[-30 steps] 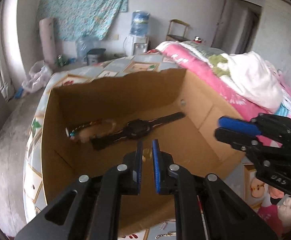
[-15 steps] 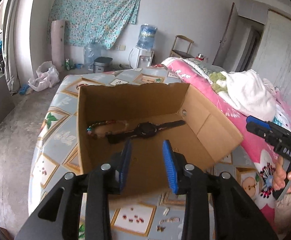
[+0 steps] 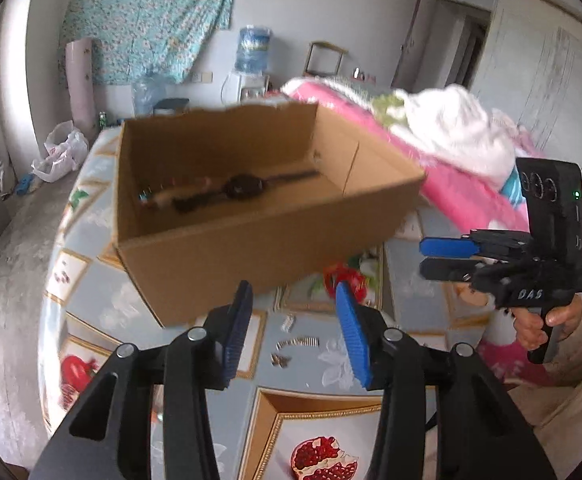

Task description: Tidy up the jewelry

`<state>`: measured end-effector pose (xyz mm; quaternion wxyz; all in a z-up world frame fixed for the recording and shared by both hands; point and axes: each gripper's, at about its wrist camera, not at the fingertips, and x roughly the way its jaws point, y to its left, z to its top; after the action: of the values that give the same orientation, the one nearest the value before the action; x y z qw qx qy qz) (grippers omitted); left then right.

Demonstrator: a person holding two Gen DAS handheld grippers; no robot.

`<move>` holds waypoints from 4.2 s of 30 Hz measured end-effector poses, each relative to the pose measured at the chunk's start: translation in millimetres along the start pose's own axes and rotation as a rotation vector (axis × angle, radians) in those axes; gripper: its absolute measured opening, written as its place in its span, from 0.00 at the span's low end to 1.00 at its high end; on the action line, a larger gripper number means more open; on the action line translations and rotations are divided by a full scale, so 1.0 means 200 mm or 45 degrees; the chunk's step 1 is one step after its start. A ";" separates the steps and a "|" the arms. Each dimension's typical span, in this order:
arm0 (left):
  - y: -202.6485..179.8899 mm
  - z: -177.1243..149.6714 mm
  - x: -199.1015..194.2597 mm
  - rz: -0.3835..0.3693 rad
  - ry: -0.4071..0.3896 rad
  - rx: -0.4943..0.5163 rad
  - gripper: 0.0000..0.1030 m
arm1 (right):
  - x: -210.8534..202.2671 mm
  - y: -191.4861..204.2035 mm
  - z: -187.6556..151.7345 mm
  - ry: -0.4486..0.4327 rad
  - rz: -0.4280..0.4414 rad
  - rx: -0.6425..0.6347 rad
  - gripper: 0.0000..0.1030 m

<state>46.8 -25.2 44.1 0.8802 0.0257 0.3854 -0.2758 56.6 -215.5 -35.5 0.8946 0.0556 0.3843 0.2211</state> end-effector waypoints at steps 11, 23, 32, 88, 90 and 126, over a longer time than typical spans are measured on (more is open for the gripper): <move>-0.07 -0.17 0.27 0.051 0.180 0.082 0.41 | 0.14 -0.01 -0.09 0.110 -0.050 0.035 0.35; -0.01 -0.17 0.31 0.072 0.152 0.048 0.41 | 0.21 0.13 -0.08 0.104 0.033 -0.065 0.29; 0.04 -0.17 0.29 0.116 0.158 0.043 0.31 | 0.40 0.35 -0.02 0.133 0.066 -0.328 0.23; -0.05 -0.12 0.48 0.056 0.164 0.187 0.05 | 0.37 0.21 -0.10 0.184 -0.078 -0.250 0.03; -0.04 -0.12 0.48 0.053 0.161 0.176 0.04 | 0.37 0.21 -0.10 0.185 -0.076 -0.250 0.03; -0.02 -0.12 0.47 -0.047 0.200 0.078 0.19 | 0.23 0.17 -0.13 0.179 -0.063 -0.199 0.03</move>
<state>79.9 -65.2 -37.1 0.8407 0.0672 0.4450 -0.3010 54.0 -166.2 -76.0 0.8722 -0.0395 0.4291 0.2316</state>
